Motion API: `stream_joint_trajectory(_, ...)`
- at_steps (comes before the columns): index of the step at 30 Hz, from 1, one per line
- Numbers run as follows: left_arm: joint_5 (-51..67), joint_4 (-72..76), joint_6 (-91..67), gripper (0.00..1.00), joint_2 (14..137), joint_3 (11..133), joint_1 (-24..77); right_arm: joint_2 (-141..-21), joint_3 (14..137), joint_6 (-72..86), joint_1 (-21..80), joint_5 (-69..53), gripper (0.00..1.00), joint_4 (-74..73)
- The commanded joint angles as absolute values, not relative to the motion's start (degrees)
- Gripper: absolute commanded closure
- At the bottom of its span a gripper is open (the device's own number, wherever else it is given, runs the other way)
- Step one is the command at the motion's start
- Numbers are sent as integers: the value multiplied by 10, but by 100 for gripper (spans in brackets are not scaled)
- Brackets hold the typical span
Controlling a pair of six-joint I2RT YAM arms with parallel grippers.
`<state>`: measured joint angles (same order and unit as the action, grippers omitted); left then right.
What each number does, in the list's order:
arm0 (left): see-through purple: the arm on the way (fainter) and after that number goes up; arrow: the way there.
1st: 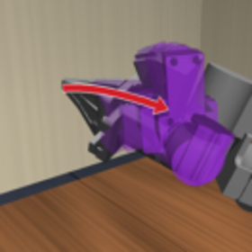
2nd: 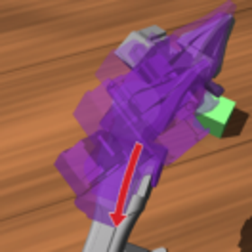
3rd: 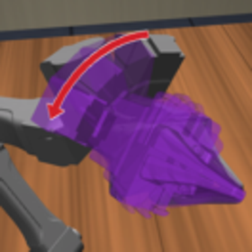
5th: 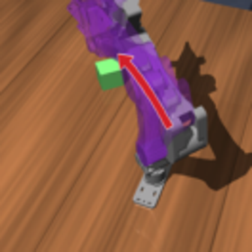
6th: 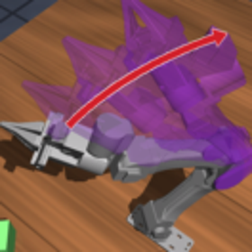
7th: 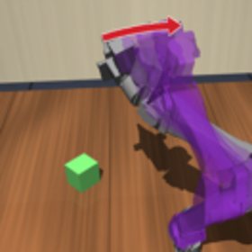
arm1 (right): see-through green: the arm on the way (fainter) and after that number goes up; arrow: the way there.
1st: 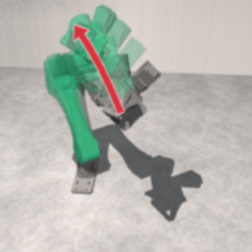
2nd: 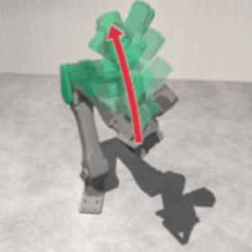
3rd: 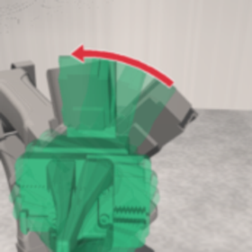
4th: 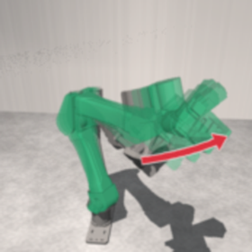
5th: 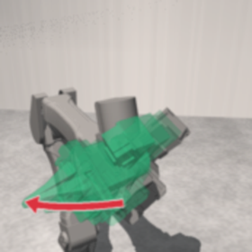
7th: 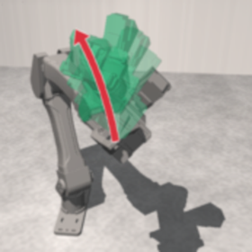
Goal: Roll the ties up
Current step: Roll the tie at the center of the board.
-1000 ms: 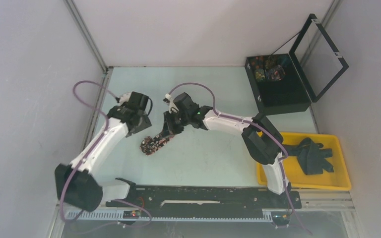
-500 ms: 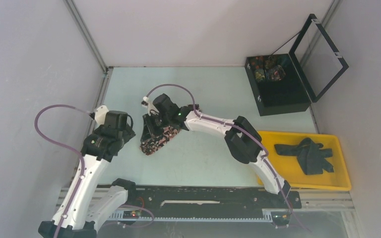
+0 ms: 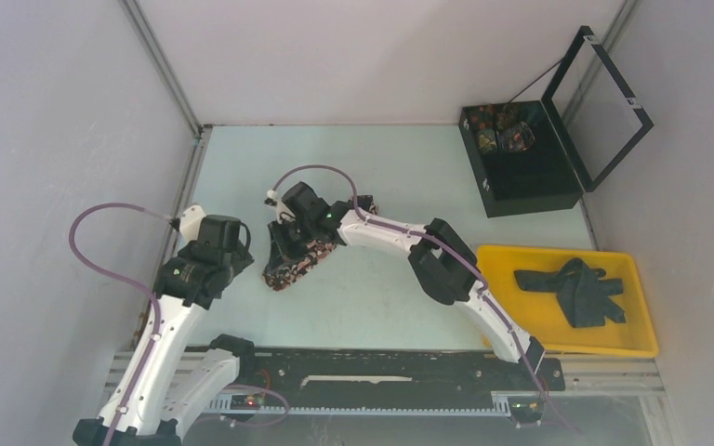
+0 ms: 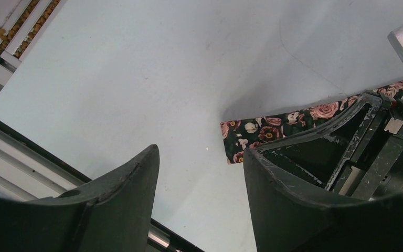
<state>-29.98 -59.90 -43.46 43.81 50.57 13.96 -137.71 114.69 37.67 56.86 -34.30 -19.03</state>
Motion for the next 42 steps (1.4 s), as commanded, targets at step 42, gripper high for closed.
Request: stream_joint_trajectory(42,-148,-353,-439,28,443,322,136,-1380,1087,323,504,-317,83,-177)
